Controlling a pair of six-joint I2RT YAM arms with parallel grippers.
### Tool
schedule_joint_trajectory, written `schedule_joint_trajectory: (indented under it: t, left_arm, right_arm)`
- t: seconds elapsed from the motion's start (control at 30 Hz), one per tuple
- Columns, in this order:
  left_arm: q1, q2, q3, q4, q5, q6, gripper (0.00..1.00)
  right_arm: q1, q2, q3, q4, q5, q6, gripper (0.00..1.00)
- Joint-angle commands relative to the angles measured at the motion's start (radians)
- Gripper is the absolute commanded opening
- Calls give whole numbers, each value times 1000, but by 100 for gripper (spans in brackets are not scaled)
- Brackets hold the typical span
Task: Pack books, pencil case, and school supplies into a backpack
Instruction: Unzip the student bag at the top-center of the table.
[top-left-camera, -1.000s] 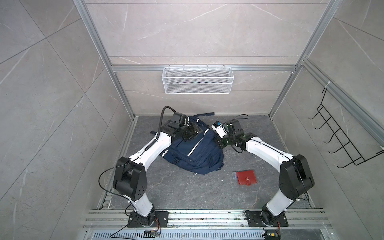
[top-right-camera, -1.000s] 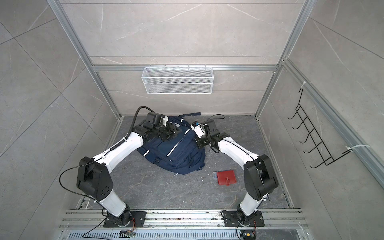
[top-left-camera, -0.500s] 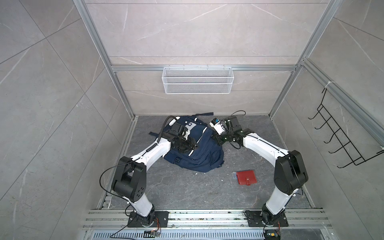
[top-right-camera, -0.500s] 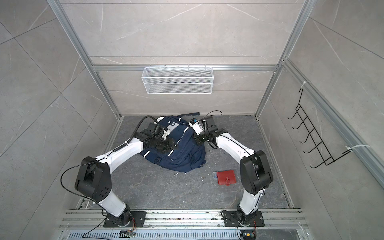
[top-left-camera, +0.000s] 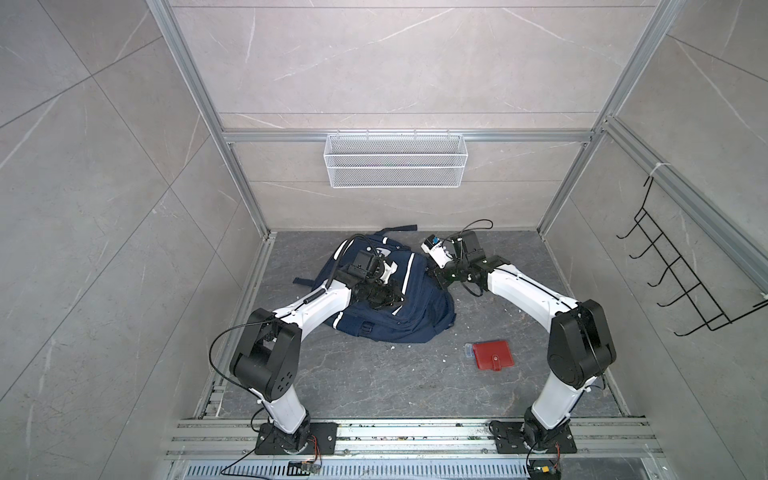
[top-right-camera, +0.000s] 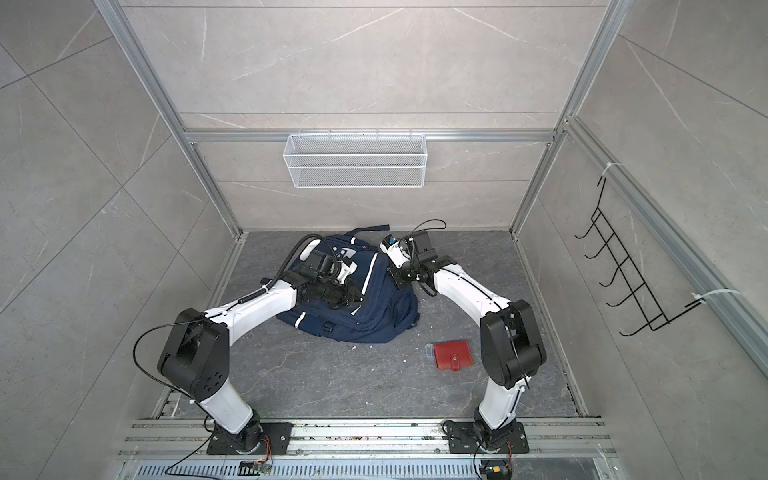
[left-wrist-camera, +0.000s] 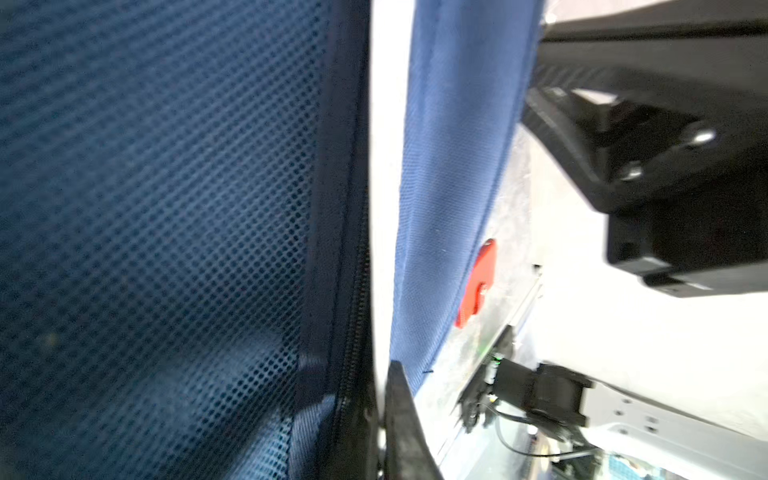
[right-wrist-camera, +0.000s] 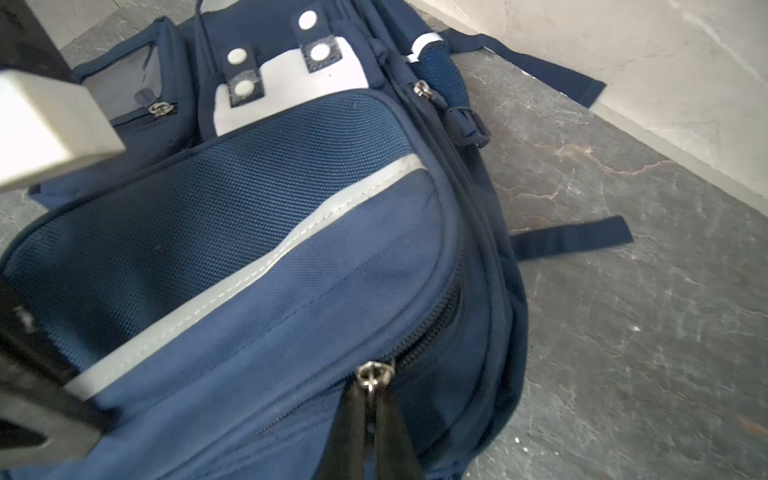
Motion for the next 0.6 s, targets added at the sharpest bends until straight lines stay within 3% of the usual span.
schedule_joint_trajectory:
  t: [0.0,0.27,0.57]
  left_arm:
    - [4,-56,22,193,85,-103,0]
    - [61,-54,11,534,-4,-435,0]
    - [65,20,98,602,-54,-553,0]
  right_arm:
    - [20,-5,17,-40,-60,-37,0]
    - [46,-107,-110,-62,-52,-42,0]
    - [172,-184,-178,-68,-27,6,0]
